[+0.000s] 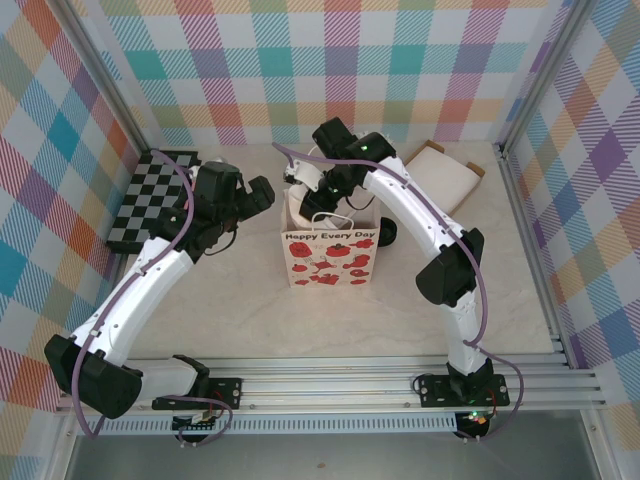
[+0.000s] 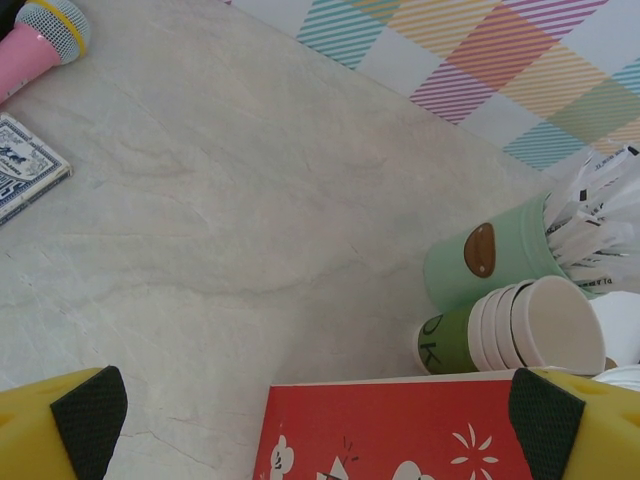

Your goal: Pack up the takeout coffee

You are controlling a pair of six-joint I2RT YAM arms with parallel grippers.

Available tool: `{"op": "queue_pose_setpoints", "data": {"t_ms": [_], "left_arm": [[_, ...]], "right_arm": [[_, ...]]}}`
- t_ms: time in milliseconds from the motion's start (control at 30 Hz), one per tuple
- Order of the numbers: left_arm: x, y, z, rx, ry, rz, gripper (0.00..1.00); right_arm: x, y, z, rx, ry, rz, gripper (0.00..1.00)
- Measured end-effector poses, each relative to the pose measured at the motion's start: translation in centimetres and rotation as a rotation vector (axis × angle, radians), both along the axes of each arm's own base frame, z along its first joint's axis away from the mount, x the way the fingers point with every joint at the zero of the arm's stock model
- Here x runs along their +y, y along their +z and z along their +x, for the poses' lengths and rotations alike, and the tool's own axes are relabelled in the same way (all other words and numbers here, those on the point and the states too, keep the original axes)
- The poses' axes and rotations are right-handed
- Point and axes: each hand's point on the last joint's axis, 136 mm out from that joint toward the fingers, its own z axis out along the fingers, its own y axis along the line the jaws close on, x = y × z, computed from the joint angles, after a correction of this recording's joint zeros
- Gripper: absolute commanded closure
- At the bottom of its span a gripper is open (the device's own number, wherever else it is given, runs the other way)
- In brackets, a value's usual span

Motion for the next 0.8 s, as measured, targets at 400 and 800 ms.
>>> {"op": "queue_pose_setpoints", "data": {"t_ms": [400, 800], "left_arm": [[-1.6, 0.0, -0.4, 0.008, -0.110, -0.016, 0.00], [-2.3, 0.1, -0.5, 0.007, -0.155, -0.018, 0.00]], "right_arm": [[-0.3, 0.4, -0.2, -0.012, 0.010, -0.013, 0.48], [-0.5, -0.5, -0.3, 0.004, 0.013, -0.027, 0.81]]}}
